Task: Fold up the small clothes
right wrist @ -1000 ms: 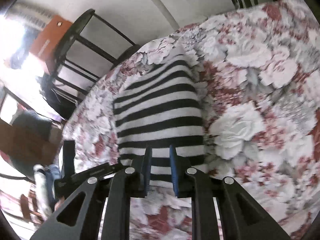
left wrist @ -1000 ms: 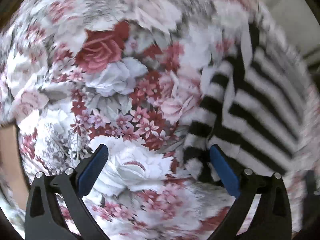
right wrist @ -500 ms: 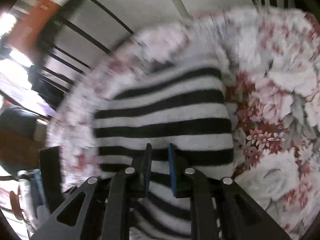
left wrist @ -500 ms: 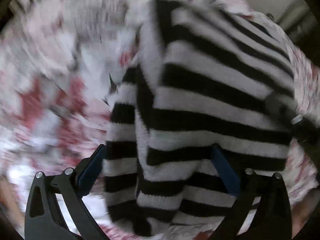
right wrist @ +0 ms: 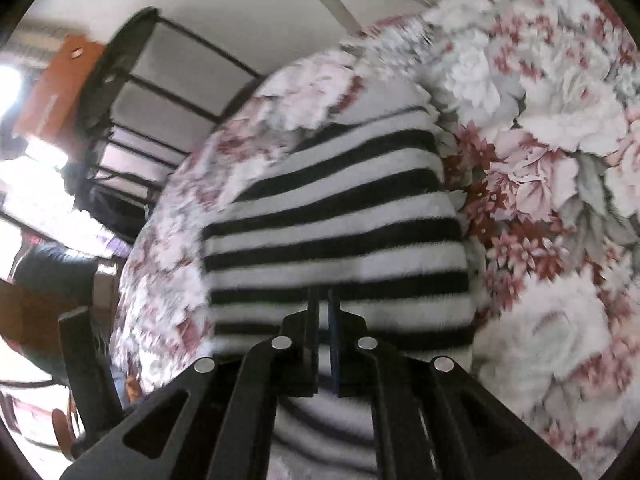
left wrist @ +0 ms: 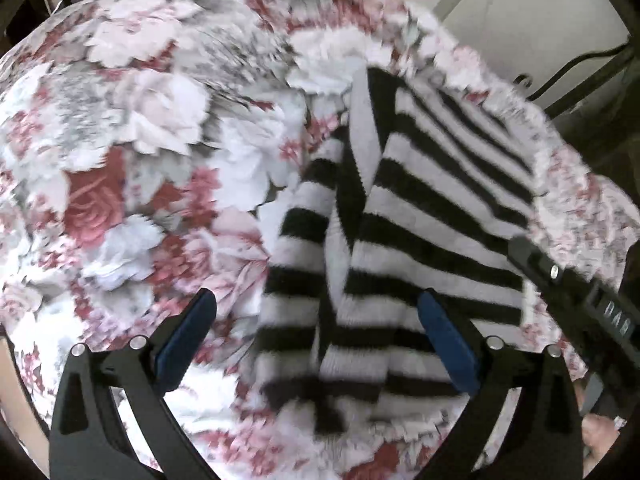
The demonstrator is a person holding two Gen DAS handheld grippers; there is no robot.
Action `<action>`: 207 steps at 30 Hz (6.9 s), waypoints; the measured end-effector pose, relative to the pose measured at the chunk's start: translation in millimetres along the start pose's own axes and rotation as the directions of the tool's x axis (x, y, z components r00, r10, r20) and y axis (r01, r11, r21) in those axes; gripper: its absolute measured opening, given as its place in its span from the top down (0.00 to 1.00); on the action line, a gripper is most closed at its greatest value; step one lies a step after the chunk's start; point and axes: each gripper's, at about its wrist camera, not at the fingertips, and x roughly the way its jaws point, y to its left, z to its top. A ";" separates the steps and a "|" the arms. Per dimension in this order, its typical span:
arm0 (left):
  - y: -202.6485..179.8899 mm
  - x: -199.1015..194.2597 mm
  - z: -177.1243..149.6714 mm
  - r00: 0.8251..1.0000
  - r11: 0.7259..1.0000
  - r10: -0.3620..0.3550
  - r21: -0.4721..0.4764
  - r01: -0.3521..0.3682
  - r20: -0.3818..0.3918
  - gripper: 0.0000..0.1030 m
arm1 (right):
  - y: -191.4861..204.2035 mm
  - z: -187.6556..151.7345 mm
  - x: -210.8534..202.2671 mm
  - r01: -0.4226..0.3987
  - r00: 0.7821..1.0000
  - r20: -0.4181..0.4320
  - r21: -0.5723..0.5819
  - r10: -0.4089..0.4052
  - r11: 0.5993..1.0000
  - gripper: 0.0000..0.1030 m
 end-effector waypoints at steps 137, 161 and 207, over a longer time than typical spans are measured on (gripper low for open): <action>19.1 -168.6 -105.6 0.943 0.976 -0.206 0.121 0.179 0.262 0.68 | 94.2 -100.8 -98.2 -0.132 0.987 0.059 -0.253 0.152 0.958 0.62; -16.6 -219.8 -139.1 0.909 0.966 -0.235 0.187 0.179 0.345 0.68 | 104.6 -118.3 -166.5 -0.175 0.965 0.138 -0.290 0.223 0.941 0.62; 426.2 -396.2 -238.0 0.816 0.756 0.459 -0.637 -0.151 0.352 0.14 | 478.9 -258.2 12.3 -0.340 0.940 -0.222 -0.655 0.258 0.675 0.26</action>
